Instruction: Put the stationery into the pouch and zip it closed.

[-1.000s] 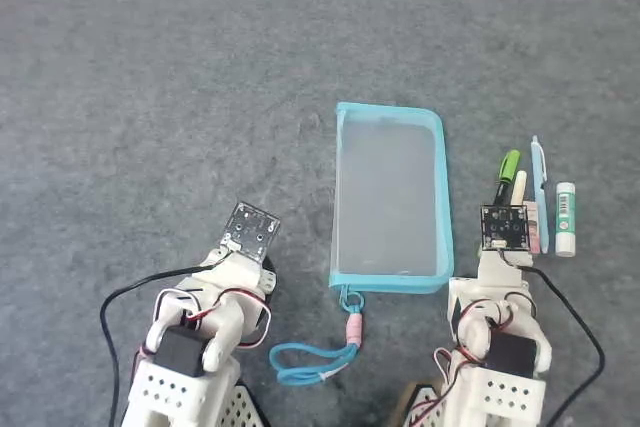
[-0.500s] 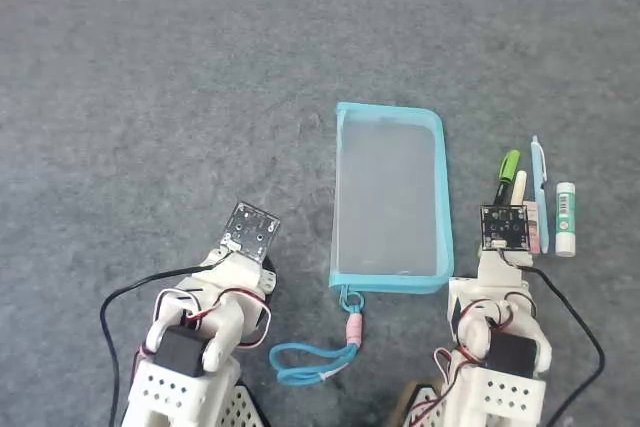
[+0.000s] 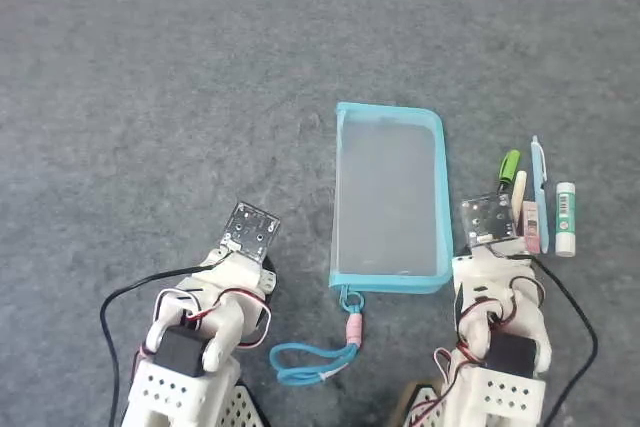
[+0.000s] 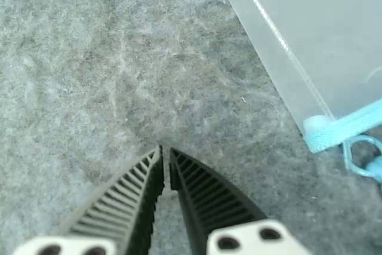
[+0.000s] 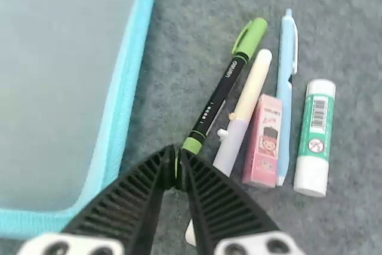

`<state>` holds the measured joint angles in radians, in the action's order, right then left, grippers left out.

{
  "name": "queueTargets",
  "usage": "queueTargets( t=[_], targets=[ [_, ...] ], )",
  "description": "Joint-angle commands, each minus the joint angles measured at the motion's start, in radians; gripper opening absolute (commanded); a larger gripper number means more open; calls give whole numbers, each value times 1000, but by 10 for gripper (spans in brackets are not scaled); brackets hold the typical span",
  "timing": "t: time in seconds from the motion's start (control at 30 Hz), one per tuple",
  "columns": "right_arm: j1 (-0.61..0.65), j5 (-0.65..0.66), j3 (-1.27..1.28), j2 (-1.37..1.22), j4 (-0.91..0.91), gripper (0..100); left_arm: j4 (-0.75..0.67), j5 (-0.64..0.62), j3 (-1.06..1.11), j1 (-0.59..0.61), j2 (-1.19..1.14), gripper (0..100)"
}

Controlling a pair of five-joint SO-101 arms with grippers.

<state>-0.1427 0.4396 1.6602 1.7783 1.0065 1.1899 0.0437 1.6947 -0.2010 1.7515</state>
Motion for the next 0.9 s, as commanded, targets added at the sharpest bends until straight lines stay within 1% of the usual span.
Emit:
queueTargets(
  t=[0.0, 0.13, 0.2, 0.3, 0.43, 0.53, 0.63, 0.77, 0.87],
  targets=[
    [62, 66, -106, -4, 53, 6, -26, 8, -5, -2, -14, 17],
    [79, 74, -230, -22, 82, 12, -26, 9, -5, 0, -14, 17],
    [79, 74, -301, -94, 84, 43, -26, 9, -5, 0, -14, 17],
    [82, 68, -431, -306, 85, 69, -26, 9, -5, 0, -14, 17],
    [105, 64, -617, -670, 127, 69, -26, 9, -5, 0, -14, 17],
    [171, 64, -735, -905, 185, 74, -26, 9, -5, 0, -14, 17],
    [269, 63, -830, -1052, 286, 74, -26, 9, -5, 0, -14, 17],
    [403, 71, -885, -1072, 444, 74, -26, 9, -5, 0, -14, 17],
    [458, 115, -882, -1012, 518, 74, -26, 9, -5, 0, -14, 17]
  ],
)
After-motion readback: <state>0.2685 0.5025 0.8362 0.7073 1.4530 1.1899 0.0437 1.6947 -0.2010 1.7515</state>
